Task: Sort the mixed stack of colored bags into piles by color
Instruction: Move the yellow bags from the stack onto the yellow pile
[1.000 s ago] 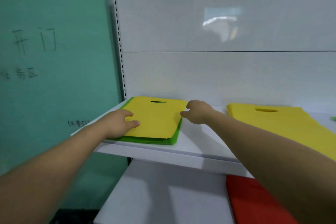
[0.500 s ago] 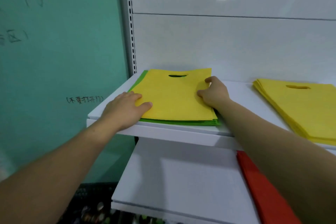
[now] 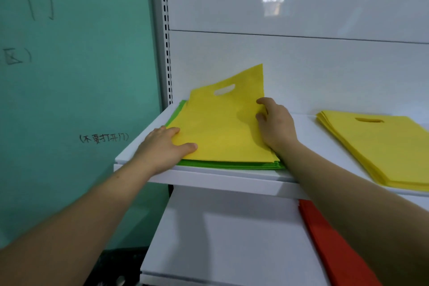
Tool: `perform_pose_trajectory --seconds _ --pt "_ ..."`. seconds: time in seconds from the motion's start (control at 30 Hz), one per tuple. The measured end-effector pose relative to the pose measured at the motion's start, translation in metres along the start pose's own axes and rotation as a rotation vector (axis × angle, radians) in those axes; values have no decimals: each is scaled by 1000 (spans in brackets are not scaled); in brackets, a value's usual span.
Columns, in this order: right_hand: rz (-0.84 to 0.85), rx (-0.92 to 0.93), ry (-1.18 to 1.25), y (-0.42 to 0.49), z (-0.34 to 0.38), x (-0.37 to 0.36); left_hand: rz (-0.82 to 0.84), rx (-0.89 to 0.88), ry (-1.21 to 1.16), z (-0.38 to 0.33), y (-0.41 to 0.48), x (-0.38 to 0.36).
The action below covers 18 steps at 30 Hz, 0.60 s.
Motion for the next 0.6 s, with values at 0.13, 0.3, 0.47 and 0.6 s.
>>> perform_pose_trajectory --seconds 0.13,0.3,0.47,0.6 --pt "-79 106 53 -1 8 10 31 21 -33 -3 1 5" --pt "-239 124 242 0 15 42 -1 43 -149 -11 5 22" --pt "-391 33 402 11 1 86 -144 -69 -726 -49 7 40" --pt "-429 5 398 15 -28 122 -108 -158 -737 -88 2 25"
Point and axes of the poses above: each hand's wrist, its own y-axis towards the middle knuckle, its own x-axis out of the back of the hand, z = x × y, the point moved 3 cm from there along y, towards the middle knuckle, and after that the axes turned 9 degrees about -y, right-handed, at the moved point
